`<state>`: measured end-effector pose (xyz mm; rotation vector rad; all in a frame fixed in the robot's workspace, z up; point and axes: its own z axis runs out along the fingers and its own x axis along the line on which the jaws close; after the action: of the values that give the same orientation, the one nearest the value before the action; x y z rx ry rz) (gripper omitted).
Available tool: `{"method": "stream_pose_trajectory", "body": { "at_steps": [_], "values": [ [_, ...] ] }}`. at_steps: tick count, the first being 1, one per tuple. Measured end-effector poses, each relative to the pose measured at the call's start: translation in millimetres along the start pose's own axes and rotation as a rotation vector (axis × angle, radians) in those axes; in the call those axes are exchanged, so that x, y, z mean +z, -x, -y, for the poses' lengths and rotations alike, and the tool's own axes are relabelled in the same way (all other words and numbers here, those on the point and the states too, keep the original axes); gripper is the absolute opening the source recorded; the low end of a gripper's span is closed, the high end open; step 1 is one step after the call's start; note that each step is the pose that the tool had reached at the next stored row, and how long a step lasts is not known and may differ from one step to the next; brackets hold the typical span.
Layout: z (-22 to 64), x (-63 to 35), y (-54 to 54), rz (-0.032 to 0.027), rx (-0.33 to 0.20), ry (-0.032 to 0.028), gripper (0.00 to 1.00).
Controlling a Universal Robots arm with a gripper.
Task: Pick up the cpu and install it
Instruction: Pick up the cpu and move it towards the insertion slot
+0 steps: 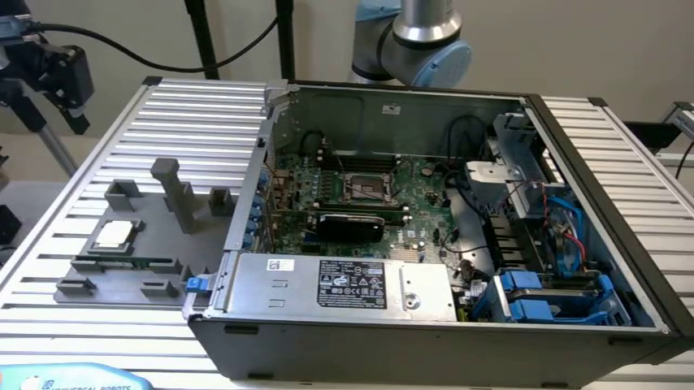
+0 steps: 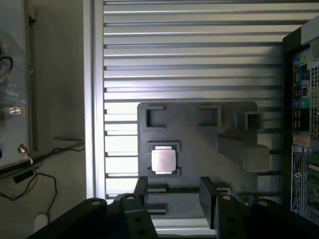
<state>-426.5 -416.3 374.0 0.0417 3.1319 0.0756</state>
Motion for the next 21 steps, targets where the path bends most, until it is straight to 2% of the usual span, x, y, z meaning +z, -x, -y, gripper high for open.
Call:
{"method": "stream_pose_trajectory", "body": {
  "at_steps": [3,4,21],
  "values": [
    [0.1,2.0,0.0,0.0002,0.0,0.0001,0.59],
    [0.2,3.9,0.0,0.0002,0.0,0.0001,0.65],
    [3.8,34.6,-0.7,0.0001,0.0,0.0001,0.65]
  ]
}}
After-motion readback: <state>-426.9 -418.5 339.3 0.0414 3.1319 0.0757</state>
